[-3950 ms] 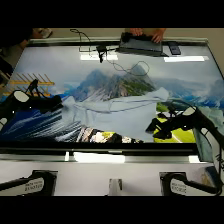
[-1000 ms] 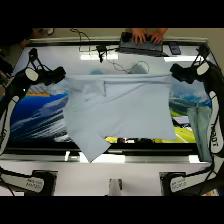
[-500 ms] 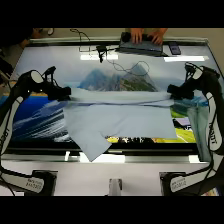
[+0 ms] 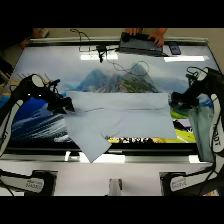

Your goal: Fold the shirts.

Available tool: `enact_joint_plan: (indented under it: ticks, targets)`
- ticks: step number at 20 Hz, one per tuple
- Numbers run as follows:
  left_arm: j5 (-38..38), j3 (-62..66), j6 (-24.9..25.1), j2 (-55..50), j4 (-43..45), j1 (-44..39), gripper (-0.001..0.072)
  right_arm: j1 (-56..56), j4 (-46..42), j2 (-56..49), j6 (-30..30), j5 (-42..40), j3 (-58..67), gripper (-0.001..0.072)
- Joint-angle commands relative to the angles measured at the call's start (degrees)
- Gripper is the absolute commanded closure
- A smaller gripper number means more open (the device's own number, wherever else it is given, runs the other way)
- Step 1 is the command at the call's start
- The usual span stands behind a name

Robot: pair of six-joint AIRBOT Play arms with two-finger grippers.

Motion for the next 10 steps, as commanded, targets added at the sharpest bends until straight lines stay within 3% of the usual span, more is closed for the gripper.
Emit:
enact_joint_plan:
  ticks: [1,6,10]
  targets:
    - [-3.0,-7.9,2.1,6.5,-0.8,0.3,0.0166,-5.6,0.0,4.9,-0.4,4.4,-2.8,0.0295]
    - [6.2,-33.9,2.0,22.9,-4.5,0.3,0.0184,-14.4,5.5,13.9,-2.3,-2.4,-15.2,0.0296]
    - [14.0,-43.5,2.1,26.4,-12.7,-0.2,0.0185,-14.6,9.3,14.3,-3.3,-2.8,-16.5,0.0296]
